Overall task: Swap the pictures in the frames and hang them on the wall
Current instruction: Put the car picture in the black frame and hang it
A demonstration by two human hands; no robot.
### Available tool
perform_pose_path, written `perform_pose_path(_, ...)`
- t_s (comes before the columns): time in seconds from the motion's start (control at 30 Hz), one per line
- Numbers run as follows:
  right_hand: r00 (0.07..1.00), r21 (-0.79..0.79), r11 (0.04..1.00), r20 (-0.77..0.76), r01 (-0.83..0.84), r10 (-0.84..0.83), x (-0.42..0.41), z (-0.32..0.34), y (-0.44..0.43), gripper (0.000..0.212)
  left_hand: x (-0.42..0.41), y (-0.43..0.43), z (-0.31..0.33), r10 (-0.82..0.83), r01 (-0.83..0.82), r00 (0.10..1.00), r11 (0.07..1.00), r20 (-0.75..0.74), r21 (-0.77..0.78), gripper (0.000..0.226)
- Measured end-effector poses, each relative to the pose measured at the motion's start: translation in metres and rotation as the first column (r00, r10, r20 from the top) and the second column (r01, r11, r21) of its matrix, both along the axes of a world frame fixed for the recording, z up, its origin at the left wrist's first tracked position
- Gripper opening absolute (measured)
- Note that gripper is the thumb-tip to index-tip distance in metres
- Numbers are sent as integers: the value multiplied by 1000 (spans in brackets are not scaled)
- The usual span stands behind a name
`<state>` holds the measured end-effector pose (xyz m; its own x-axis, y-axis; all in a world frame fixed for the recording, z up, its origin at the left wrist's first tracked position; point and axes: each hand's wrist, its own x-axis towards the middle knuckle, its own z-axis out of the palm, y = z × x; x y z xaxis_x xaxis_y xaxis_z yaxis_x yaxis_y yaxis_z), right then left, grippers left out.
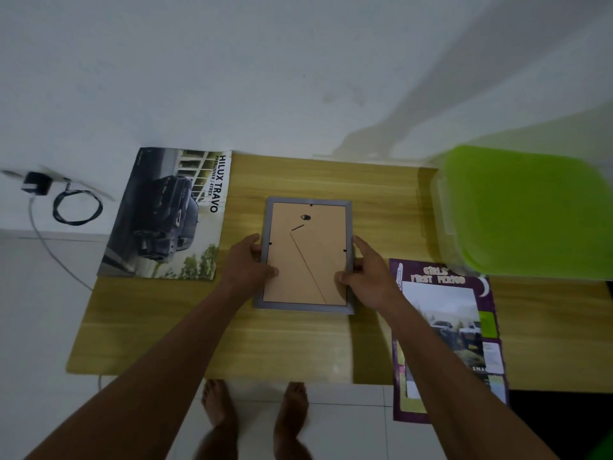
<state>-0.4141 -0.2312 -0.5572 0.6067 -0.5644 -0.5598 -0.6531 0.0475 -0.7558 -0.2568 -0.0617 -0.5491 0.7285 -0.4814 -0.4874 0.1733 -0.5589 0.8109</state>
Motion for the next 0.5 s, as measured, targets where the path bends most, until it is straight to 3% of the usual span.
perform_pose_path(0.1, 997, 80, 996, 67, 31, -36, -5, 3, 0, 90, 5, 2, 8, -1, -1, 999, 998, -37, -61, 67)
perform_pose_path(0.2, 991, 136, 989, 108, 63, -78, -9, 10, -1, 90, 9, 3, 14, -61, 56, 995, 996, -85, -64, 75)
perform_pose_path(0.37, 981, 126, 985, 134, 121, -137, -5, 24, 0, 87, 11, 13, 22, -114, 70, 947, 986, -301, -153, 97)
perform_pose_path(0.5, 985, 28, 994, 131, 105, -108, 1, 48, 5, 68, 9, 20, 50, -112, 44, 966, 959, -233, -279, 95)
